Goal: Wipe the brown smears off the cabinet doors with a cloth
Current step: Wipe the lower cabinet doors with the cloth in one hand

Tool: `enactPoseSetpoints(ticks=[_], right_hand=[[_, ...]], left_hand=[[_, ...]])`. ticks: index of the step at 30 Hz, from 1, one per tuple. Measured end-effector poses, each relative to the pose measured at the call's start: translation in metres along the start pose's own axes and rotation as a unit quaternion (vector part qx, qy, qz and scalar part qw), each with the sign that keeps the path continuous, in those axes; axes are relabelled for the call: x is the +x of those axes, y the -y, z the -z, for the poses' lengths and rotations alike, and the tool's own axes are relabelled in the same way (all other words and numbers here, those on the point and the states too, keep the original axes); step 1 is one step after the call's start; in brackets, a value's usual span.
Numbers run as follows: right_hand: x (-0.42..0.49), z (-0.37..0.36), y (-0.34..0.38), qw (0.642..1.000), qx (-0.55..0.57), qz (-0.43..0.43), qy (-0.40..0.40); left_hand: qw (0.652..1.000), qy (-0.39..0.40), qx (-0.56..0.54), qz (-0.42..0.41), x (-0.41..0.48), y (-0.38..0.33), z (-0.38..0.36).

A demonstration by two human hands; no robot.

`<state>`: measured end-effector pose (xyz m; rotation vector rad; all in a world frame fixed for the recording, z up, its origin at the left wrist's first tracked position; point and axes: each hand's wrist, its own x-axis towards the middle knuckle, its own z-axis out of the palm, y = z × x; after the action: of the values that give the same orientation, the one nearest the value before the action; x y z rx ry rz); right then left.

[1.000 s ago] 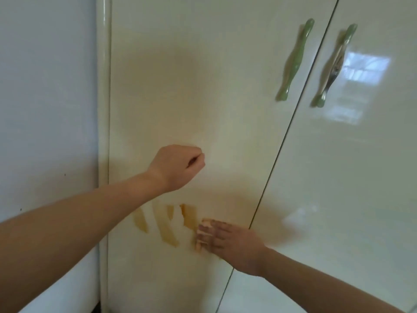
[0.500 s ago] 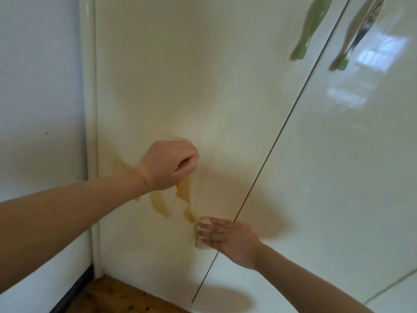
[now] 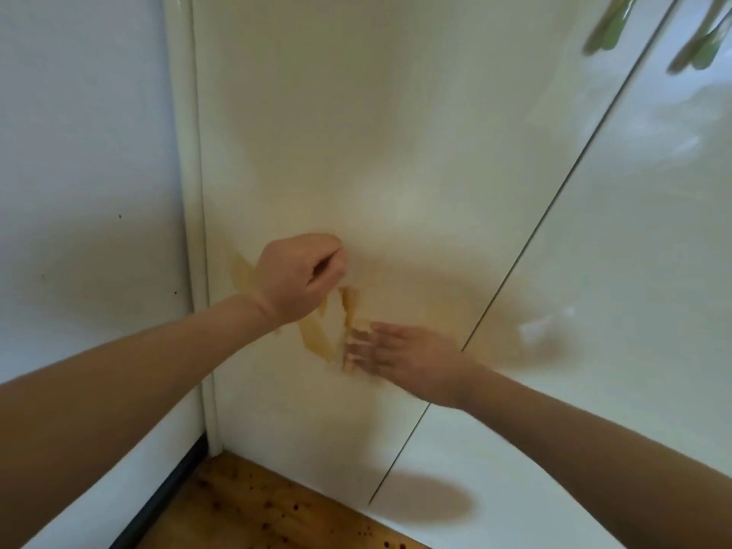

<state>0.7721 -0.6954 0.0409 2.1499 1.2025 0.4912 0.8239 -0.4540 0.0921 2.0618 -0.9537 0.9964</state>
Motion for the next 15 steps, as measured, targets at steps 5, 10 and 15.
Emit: enactPoseSetpoints(ticks=[5,10,15], right_hand=[[0.041,0.098,-0.103,0.928,-0.055,-0.274,-0.246],[0.035,-0.029,0.053,0.990,-0.018,-0.139,0.009],[0.044,-0.009,0.008,0.998,-0.038,-0.040,0.034]], left_hand=[[0.997,-0.058,0.006,0.047,0.033,0.003,0.040],[0.998,-0.042,0.007,0.052,0.002,0.008,0.037],[0.995,0.023,0.070,0.066,-0.002,0.027,0.053]])
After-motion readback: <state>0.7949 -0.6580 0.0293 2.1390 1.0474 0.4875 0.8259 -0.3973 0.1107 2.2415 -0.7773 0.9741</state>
